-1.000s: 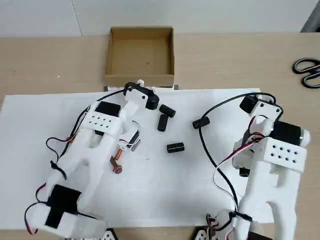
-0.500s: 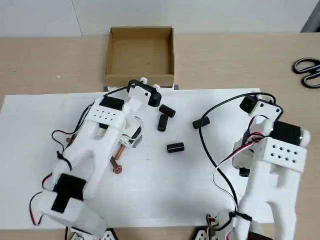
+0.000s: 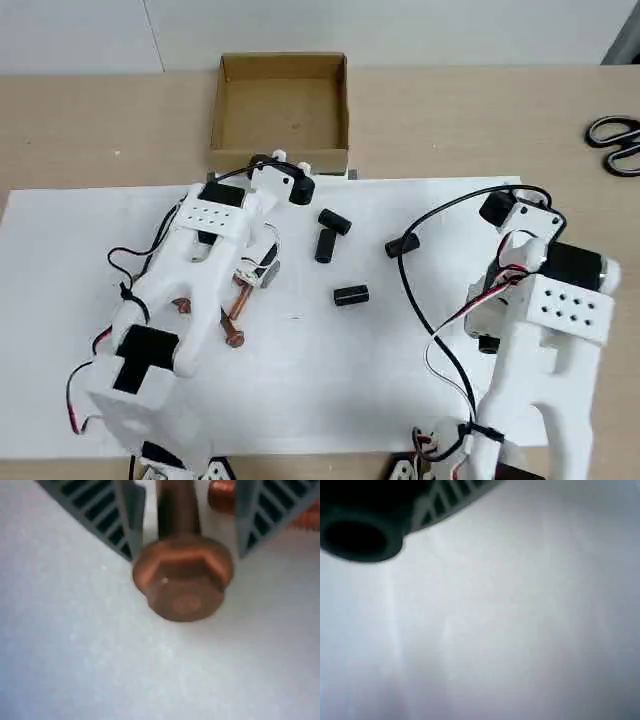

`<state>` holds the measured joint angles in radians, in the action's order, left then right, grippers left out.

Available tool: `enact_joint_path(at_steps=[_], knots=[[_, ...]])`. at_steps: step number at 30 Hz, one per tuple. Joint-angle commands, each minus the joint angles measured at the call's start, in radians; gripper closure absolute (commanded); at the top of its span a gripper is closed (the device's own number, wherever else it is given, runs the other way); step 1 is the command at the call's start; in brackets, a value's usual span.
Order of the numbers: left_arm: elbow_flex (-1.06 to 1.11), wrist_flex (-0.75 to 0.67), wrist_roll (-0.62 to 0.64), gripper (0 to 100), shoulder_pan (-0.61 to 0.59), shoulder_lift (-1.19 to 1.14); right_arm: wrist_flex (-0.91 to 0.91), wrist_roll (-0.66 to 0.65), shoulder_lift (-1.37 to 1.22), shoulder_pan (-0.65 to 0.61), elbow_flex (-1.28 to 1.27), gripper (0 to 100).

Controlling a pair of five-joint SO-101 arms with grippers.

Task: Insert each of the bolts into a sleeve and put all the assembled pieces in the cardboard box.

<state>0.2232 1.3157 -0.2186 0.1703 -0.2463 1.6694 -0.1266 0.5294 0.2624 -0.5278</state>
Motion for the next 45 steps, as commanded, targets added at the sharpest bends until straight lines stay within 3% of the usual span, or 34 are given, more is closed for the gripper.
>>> enact_joint_path(at_steps=[1,8,17,22,29,32,45], knots=[[-0.022,-0.018,0.005,88,0.002,-0.002,-0.01,-0.008,0.03,0.007,0.005,99.5],[-0.016,-0.015,0.031,99,0.031,-0.003,-0.01,-0.008,0.03,0.004,0.005,99.5],[0.031,-0.006,0.034,99,0.092,0.008,-0.004,-0.008,0.03,0.001,0.011,99.5],[-0.077,0.138,0.04,99,0.1,0.009,0.056,-0.008,0.031,-0.058,0.078,99.5],[-0.435,0.411,0.187,99,0.1,0.009,0.061,-0.008,0.185,-0.211,0.198,99.5],[-0.559,0.439,0.23,99,0.094,0.015,0.061,-0.009,0.298,-0.295,0.21,99.5],[-0.587,0.374,0.27,100,0.084,0.512,-0.008,-0.008,0.694,-0.348,0.014,99.5]])
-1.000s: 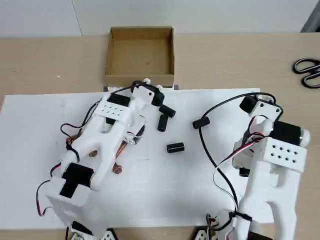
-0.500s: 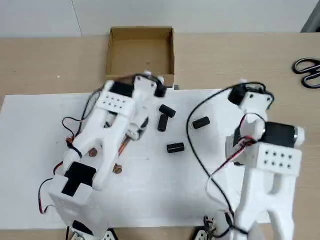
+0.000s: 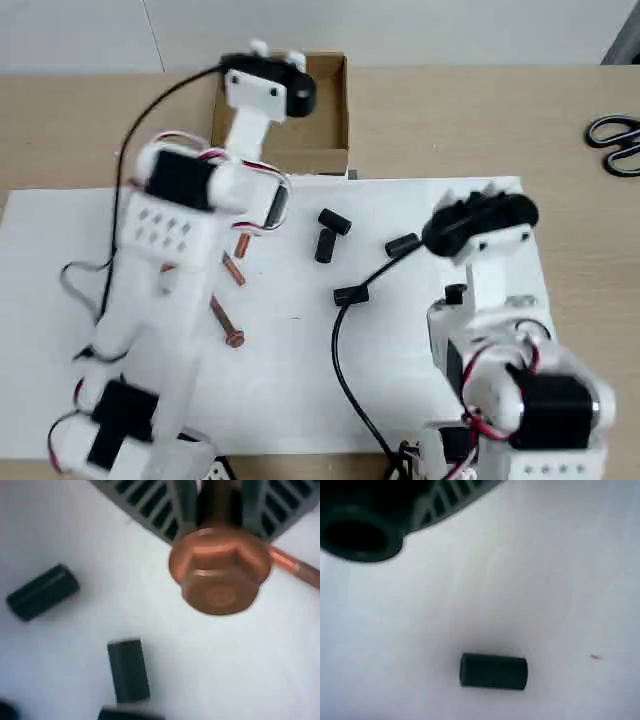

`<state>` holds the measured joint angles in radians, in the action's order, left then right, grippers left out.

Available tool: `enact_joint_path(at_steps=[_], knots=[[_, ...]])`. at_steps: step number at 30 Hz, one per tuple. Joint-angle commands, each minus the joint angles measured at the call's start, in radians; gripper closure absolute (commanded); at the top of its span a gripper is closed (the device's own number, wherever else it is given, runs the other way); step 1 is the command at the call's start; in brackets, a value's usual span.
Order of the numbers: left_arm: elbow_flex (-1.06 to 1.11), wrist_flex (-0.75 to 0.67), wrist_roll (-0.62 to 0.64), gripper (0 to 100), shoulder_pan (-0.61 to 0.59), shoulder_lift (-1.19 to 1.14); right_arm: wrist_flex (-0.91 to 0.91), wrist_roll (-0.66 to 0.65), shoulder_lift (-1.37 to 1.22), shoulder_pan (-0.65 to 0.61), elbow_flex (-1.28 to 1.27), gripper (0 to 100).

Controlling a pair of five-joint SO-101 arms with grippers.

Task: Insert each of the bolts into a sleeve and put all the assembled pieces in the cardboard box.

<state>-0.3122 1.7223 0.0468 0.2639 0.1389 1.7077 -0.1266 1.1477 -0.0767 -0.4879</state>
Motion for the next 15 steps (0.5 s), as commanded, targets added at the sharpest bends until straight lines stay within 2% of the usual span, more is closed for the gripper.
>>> enact_joint_path(at_steps=[1,5,10,15], knots=[[-0.045,-0.035,0.005,100,-0.011,0.15,-0.074,-0.008,0.107,-0.01,-0.051,99.5],[0.064,-0.077,0.031,100,-0.015,0.226,-0.16,-0.008,0.223,-0.035,-0.161,99.5],[0.228,-0.15,0.244,100,-0.029,0.356,-0.24,-0.006,0.366,-0.185,-0.339,99.5],[0.456,-0.304,0.338,100,-0.021,0.554,-0.364,-0.006,0.524,-0.331,-0.509,99.5]])
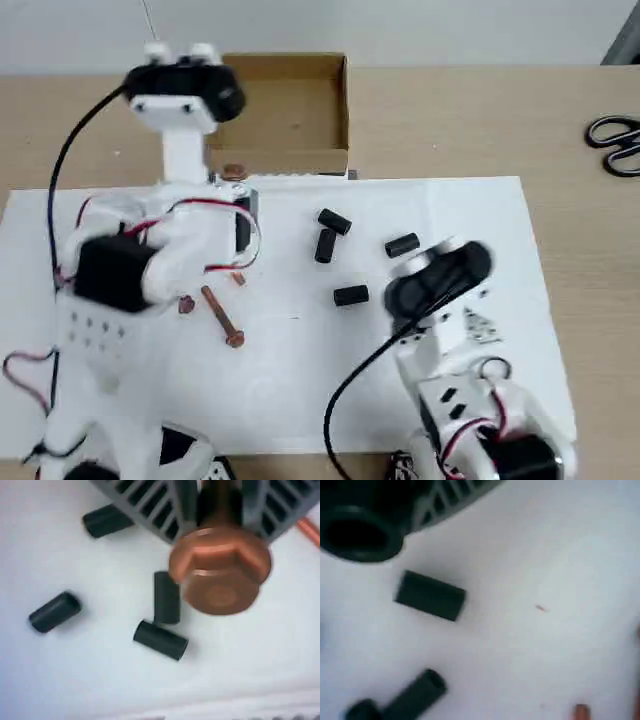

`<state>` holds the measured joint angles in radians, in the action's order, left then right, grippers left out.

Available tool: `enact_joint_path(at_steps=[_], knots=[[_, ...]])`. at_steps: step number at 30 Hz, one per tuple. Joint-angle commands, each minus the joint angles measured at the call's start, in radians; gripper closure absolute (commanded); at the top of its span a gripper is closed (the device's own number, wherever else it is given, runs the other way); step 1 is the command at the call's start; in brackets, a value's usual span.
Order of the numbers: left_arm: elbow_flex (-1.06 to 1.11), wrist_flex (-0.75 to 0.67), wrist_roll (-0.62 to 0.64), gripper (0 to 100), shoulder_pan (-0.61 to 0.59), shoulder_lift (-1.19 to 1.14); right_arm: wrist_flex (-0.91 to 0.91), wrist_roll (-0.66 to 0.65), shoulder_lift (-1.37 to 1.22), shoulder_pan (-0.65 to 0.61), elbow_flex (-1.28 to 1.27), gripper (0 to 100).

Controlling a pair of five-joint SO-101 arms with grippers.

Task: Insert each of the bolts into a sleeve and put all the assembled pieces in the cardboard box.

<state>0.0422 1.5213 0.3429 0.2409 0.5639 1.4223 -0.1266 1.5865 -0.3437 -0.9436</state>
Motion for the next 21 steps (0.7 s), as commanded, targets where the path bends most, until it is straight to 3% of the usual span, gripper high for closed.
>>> enact_joint_path(at_steps=[1,5,10,15,21], knots=[[0.159,-0.143,0.051,100,0.002,0.176,-0.099,-0.006,0.114,-0.085,-0.078,99.5],[0.404,-0.269,0.11,100,0.003,0.402,-0.137,0.0,0.197,-0.143,-0.17,99.5],[0.662,-0.368,0.222,99,0.043,0.681,-0.136,0.166,0.223,-0.229,-0.196,99.5],[0.832,-0.416,0.333,99,0.054,0.91,-0.153,0.272,0.219,-0.346,-0.25,99.5],[0.977,-0.488,0.365,99,0.081,1.138,-0.185,0.278,0.217,-0.398,-0.261,99.5]])
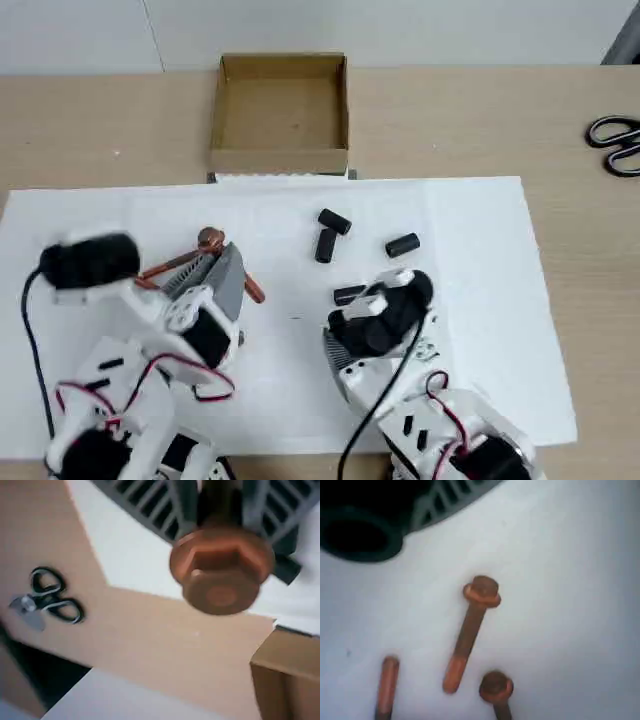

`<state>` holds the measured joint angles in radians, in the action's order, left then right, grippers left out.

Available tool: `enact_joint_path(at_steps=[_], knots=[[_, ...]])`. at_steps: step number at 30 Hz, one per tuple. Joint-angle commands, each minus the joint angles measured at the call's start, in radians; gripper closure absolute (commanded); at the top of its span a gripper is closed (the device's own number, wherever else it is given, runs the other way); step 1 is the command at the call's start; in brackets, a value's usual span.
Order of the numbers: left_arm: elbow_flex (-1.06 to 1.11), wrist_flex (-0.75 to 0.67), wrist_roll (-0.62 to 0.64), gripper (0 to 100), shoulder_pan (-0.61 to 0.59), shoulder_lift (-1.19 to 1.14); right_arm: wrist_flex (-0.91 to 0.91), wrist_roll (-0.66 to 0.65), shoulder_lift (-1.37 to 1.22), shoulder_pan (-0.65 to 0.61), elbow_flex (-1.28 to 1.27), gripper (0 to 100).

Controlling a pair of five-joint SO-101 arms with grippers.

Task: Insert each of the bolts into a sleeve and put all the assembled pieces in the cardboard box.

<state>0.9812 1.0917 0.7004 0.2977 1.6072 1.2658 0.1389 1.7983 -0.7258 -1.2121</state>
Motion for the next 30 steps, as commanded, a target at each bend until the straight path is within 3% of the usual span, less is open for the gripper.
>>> enact_joint_path(at_steps=[1,8,16,30], knots=[[0.061,-0.071,0.006,99,0.051,0.129,-0.03,0.012,0.005,-0.016,0.009,99.5],[0.148,-0.107,0.005,99,0.23,0.201,-0.067,0.014,0.004,-0.018,0.009,99.5],[0.263,-0.258,0.005,99,0.252,0.209,-0.073,0.018,0.004,-0.033,0.008,99.5],[0.325,-0.269,0.005,99,0.31,0.207,-0.079,0.018,0.004,-0.085,-0.008,99.5]])
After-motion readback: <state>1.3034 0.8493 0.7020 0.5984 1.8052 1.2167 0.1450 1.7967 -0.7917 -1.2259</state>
